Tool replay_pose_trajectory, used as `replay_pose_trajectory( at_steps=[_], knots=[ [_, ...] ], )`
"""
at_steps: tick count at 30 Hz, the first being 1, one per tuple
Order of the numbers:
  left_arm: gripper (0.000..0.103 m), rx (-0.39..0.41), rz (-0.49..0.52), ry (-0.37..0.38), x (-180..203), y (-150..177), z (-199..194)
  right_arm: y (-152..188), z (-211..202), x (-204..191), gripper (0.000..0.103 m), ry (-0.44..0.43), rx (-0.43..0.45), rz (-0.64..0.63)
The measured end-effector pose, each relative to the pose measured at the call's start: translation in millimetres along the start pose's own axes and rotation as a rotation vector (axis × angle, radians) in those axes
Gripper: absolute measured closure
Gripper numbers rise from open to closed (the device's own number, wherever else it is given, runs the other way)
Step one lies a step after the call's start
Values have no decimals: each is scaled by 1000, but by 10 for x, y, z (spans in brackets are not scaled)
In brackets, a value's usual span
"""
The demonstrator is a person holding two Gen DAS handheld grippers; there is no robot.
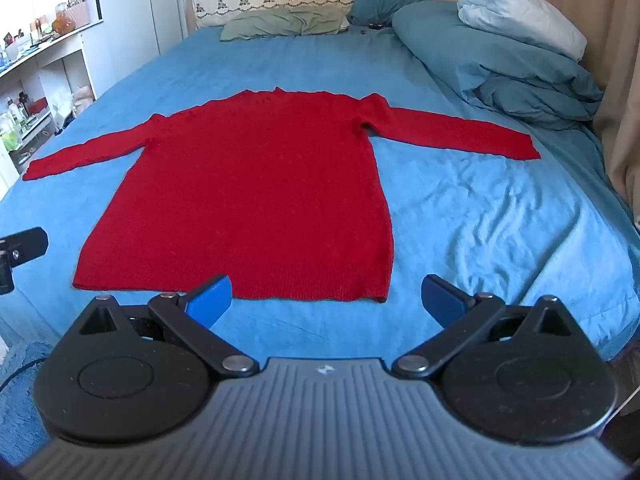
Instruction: Fold small clothes
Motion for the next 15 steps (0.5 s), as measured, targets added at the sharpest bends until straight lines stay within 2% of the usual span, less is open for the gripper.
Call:
replay_pose_trajectory(
  at_steps=[15],
  knots=[
    [0, 23, 18, -5, 41, 3, -16, -5, -2, 11, 0, 7, 1, -5]
  ],
)
Point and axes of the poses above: each gripper's, at about its wrist camera, not at the fingertips, and z roughly the way its jaws point, x to its right, y to its underside, the point moved 2 cm from there along z, roughly the way its jaws point, and after that the axes turned 7 degrees about z, right-handed, at the moved point
